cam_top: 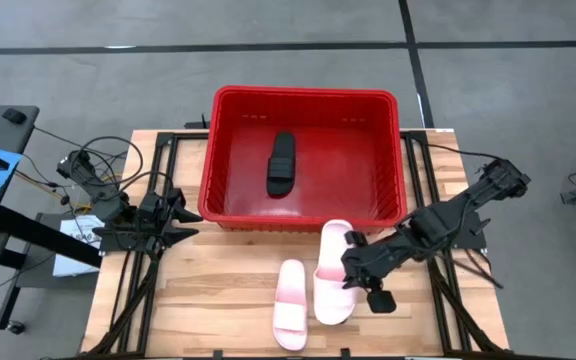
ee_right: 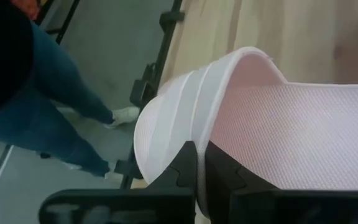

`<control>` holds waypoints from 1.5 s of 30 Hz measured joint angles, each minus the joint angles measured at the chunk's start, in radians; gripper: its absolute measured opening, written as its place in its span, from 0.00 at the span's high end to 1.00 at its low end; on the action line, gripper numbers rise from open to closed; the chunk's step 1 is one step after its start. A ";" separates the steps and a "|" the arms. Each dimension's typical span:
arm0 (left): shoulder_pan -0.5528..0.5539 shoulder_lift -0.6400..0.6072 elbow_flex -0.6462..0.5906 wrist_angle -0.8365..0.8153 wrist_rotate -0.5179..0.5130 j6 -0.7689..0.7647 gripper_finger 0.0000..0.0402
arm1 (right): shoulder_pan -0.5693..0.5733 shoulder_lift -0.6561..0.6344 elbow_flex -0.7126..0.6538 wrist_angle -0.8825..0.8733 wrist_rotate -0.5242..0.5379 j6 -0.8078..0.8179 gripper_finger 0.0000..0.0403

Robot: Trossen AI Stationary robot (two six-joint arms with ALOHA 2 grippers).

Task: Pick and place slides into bin
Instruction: Put the right pink slide into the red container

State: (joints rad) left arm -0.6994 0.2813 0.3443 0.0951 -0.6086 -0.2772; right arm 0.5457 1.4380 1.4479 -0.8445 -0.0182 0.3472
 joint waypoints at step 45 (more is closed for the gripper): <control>0.000 0.000 0.000 0.000 -0.001 0.064 0.60 | -1.264 -0.041 0.332 -0.541 -0.791 -1.146 1.00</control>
State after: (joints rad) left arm -0.6998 0.2812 0.3443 0.0952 -0.6097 -0.2133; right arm -0.7184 1.3966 1.7802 -1.3851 -0.8088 -0.7987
